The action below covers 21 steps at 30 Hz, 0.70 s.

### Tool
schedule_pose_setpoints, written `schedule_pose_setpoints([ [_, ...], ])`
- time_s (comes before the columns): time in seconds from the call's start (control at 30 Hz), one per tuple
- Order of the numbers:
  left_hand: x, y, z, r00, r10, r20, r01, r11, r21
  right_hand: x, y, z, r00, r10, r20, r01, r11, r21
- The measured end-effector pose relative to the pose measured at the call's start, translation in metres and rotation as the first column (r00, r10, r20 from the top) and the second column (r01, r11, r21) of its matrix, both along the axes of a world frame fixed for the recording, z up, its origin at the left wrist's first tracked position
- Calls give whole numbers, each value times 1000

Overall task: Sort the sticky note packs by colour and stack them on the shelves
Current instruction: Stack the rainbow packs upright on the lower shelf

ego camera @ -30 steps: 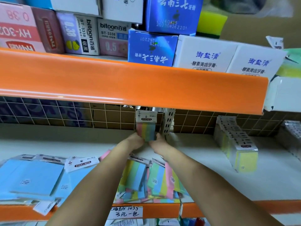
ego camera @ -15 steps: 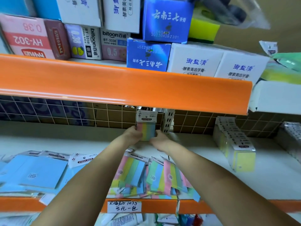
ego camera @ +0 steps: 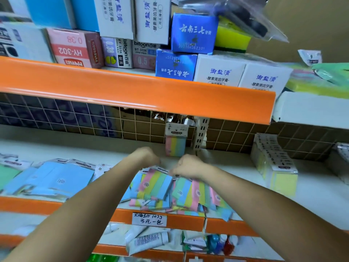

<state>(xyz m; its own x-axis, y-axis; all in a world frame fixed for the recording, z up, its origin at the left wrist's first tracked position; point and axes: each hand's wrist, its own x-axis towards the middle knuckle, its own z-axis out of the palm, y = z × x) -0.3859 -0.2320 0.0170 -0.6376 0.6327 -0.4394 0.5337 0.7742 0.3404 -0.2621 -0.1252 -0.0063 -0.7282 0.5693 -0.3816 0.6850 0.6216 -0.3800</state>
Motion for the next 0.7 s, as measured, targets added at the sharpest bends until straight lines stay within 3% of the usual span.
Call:
schedule_pose_setpoints([
  [0.2,18,-17,3,995,-16,98,27,993,-112,2,-25,4,995,44,86,-51,995,82],
  [0.47,25,-20,-13,986,28,162,-6,990,-138,5,-43,-8,999,-41,25,37,988,148],
  [0.63,25,-15,-10,984,3,181,29,984,-178,3,-41,-16,987,-162,-19,163,985,58],
  [0.7,19,-11,-7,971,34,235,-8,994,-111,1,-37,-15,971,-232,-61,231,973,-21],
])
